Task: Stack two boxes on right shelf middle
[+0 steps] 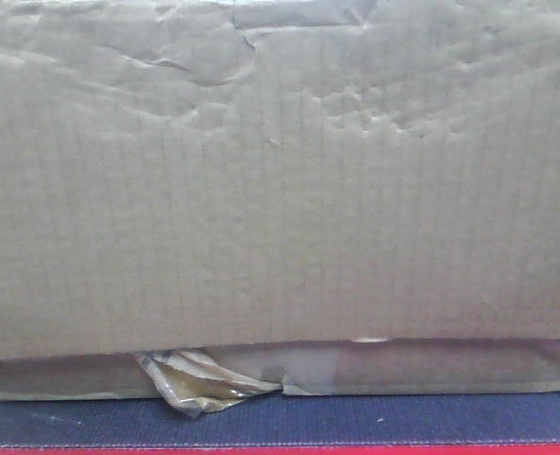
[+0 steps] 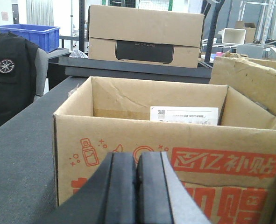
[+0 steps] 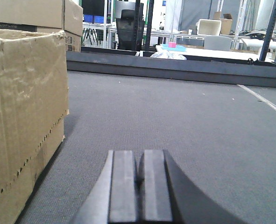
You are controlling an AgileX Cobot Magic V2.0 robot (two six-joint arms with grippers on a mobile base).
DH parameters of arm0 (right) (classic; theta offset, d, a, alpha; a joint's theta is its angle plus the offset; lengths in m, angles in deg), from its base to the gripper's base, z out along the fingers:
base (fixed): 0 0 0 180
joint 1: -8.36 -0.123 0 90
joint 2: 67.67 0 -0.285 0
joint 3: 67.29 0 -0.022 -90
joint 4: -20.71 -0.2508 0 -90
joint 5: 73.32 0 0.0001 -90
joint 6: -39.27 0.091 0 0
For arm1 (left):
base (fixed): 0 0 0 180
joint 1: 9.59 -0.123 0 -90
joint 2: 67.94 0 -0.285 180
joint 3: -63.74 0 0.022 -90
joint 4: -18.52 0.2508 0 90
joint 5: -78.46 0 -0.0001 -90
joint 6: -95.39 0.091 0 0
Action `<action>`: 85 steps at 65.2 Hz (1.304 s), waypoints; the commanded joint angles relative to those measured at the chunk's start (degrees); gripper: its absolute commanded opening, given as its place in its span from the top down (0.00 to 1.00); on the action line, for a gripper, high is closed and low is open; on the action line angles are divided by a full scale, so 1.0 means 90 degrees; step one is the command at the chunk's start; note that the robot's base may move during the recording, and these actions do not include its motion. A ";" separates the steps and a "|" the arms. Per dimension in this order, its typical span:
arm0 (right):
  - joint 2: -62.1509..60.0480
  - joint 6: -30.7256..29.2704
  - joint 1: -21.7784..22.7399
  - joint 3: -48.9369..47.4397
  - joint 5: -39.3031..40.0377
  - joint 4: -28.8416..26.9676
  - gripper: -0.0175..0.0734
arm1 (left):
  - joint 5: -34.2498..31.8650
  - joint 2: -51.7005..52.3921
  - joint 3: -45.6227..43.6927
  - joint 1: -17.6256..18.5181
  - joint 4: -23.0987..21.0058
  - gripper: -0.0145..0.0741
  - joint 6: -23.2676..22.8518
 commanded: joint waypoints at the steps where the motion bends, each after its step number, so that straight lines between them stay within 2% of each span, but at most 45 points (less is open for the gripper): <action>1: -0.0024 0.0002 0.0032 0.0000 0.0114 0.0034 0.99 | -0.0088 0.0031 -0.0010 0.0027 -0.0030 0.96 0.0000; 35: -0.0024 0.0002 0.0032 0.0000 0.0114 0.0034 0.99 | -0.0278 0.0031 -0.0021 0.0027 -0.0013 0.96 0.0000; 40: -0.0024 0.0002 0.0032 0.0000 0.0114 0.0034 0.99 | -0.0158 0.0031 -0.0449 0.0027 -0.0013 0.96 0.0000; 44: -0.0024 0.0002 0.0032 0.0000 0.0114 0.0034 0.99 | 0.0115 0.0031 -0.0904 0.0027 0.0079 0.96 0.0000; 51: -0.0024 0.0002 0.0032 0.0000 0.0114 0.0034 0.99 | 0.1257 -0.0320 -0.1940 0.0027 0.0224 0.96 0.0000; 70: -0.0024 0.0002 0.0032 0.0000 0.0114 0.0034 0.99 | 0.3926 -0.2987 -0.4450 0.0027 0.0312 0.96 0.0000; 74: -0.0024 0.0002 0.0032 0.0000 0.0114 0.0034 0.99 | 0.4277 -0.3725 -0.4887 0.0027 0.0312 0.96 0.0000; 85: -0.0024 0.0002 0.0032 0.0000 0.0114 0.0034 0.99 | 0.4277 -0.5067 -0.5446 0.0027 0.0264 0.96 0.0000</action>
